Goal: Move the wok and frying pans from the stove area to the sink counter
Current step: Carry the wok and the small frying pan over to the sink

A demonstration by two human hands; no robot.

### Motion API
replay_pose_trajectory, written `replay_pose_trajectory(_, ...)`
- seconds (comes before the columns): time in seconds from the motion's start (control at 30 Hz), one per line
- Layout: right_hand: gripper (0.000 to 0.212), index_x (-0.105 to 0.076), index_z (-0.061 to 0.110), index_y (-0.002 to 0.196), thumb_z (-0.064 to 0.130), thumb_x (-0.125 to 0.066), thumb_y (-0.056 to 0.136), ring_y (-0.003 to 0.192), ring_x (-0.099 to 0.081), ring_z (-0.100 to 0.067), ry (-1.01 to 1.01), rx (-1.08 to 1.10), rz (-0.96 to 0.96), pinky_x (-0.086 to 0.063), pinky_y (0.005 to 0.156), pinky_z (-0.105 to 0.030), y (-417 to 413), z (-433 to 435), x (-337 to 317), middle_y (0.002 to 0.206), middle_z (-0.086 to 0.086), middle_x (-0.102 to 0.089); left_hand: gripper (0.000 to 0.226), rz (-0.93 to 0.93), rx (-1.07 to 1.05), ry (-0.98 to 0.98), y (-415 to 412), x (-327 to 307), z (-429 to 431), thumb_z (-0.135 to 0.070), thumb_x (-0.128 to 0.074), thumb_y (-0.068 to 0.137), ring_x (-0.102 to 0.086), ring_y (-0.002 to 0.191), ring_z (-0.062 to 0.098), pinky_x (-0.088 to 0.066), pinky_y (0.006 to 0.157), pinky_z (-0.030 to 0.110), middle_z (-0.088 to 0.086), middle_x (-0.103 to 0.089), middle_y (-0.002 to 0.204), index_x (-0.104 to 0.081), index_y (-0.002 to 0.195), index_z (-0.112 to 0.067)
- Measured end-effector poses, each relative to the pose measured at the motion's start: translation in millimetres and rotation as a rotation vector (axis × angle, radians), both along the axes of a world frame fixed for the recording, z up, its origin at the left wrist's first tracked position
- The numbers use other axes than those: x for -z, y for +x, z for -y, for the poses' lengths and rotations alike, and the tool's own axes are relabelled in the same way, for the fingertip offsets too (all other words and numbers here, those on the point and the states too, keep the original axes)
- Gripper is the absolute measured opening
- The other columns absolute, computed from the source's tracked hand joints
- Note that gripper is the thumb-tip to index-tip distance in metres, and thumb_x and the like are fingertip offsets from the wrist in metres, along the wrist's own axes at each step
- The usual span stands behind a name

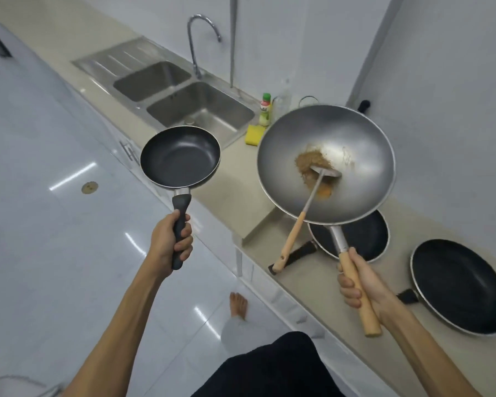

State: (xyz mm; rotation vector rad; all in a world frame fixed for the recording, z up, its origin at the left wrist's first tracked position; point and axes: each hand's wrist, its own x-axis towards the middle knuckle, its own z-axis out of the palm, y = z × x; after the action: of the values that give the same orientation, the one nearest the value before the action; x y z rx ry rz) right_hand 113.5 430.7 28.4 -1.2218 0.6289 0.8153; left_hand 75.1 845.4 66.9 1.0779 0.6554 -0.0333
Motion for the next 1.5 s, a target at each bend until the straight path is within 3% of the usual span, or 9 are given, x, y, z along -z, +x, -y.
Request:
replay_pose_trajectory(0.37,0.052,-0.050,0.016,0.079,0.064,-0.044,0.095,0.027,-0.031,-0.010,-0.021,-0.217,-0.041,-0.027,0.029,-0.015,183.3,-199.4,-2.4,0.047,0.000,-0.037,0.024,-0.042,-0.200,0.027,98.3,-4.6,-159.7,-0.033,-0.041,0.098,-0.025,0.031,0.010,-0.027,0.030,0.019,-0.002,-0.040,0.055,-0.050,0.089,-0.013)
replay_pose_trajectory(0.67,0.054,-0.049,0.015,0.078,0.065,-0.040,0.097,0.028,-0.030,-0.011,-0.082,-0.338,-0.054,-0.027,0.029,-0.016,279.9,-369.6,4.8,0.048,-0.001,-0.037,0.024,-0.057,-0.326,-0.018,152.7,22.6,-308.8,-0.032,-0.040,0.100,-0.026,0.032,0.010,-0.027,0.030,0.020,-0.001,-0.041,0.058,-0.050,0.094,-0.012)
replay_pose_trajectory(1.1,0.053,-0.048,0.016,0.075,0.062,-0.038,0.099,0.027,-0.032,-0.008,0.053,-0.277,-0.112,-0.025,0.027,-0.016,370.9,-699.5,13.6,0.045,0.003,-0.038,0.026,-0.107,-0.362,-0.025,199.8,20.6,-619.7,-0.031,-0.039,0.100,-0.026,0.031,0.009,-0.026,0.030,0.019,-0.002,-0.042,0.055,-0.051,0.087,-0.013)
replay_pose_trajectory(1.5,0.054,-0.045,0.015,0.076,0.064,-0.038,0.098,0.027,-0.033,-0.007,0.145,-0.240,-0.134,-0.028,0.027,-0.014,539.6,-960.2,41.4,0.044,0.004,-0.039,0.028,-0.102,-0.387,-0.051,329.0,45.3,-831.7,-0.031,-0.038,0.101,-0.026,0.031,0.008,-0.026,0.030,0.018,-0.003,-0.042,0.053,-0.052,0.086,-0.012)
